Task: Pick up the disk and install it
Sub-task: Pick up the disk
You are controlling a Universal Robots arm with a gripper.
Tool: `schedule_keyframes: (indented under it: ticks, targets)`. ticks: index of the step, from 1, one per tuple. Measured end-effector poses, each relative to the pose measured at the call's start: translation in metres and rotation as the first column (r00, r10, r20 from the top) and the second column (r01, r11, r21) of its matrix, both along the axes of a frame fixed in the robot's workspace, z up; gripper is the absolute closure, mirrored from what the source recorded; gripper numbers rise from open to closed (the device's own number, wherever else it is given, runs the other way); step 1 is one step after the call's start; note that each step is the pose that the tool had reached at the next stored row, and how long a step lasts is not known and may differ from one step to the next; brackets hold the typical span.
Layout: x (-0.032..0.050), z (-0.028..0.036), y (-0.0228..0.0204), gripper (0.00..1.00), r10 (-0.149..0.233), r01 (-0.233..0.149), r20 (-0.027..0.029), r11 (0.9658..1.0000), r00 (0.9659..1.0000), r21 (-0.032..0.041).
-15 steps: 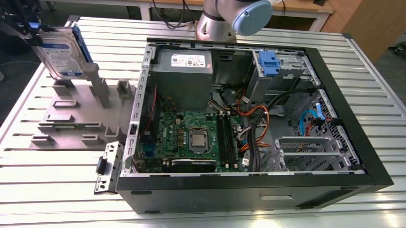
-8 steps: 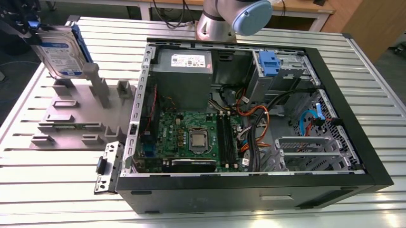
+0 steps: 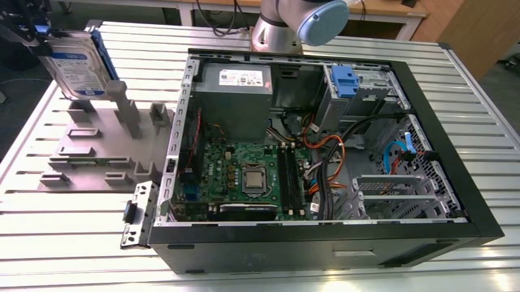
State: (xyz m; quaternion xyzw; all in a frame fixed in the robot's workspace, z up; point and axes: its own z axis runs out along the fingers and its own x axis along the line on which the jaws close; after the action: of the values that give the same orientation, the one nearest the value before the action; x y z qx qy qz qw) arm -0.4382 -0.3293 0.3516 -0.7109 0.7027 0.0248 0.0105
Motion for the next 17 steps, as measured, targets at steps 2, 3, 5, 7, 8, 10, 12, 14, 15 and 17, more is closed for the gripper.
schedule_keyframes:
  ticks: [2, 3, 5, 7, 8, 10, 12, 14, 15, 17]
  targets:
    - [0.0, 0.0014, 0.0, 0.63, 0.0, 0.0, 0.0001, 1.0, 1.0, 0.0]
    - [0.0, 0.0013, 0.0, 0.63, 0.0, 0.0, 0.0003, 1.0, 1.0, 0.0001]
    - [0.0, 0.0016, 0.0, 0.63, 0.0, 0.0, 0.0001, 1.0, 1.0, 0.0001]
    - [0.0, 0.0017, 0.0, 0.63, 0.0, 0.0, 0.0001, 1.0, 1.0, 0.0]
    - [0.0, 0.0018, 0.0, 0.63, 0.0, 0.0, 0.0001, 1.0, 1.0, 0.0]
    - [0.0, 0.0024, 0.0, 0.63, 0.0, 0.0, -0.0001, 1.0, 1.0, -0.0001]
    - [0.0, 0.0025, 0.0, 0.63, 0.0, 0.0, 0.0002, 1.0, 1.0, 0.0001]
    - [0.0, 0.003, 0.0, 0.63, 0.0, 0.0, 0.0001, 1.0, 1.0, 0.0]
    - [0.0, 0.0033, 0.0, 0.63, 0.0, 0.0, 0.0, 1.0, 1.0, 0.0]
    - [0.0, 0.0039, 0.0, 0.63, 0.0, 0.0, 0.0, 1.0, 1.0, 0.0]
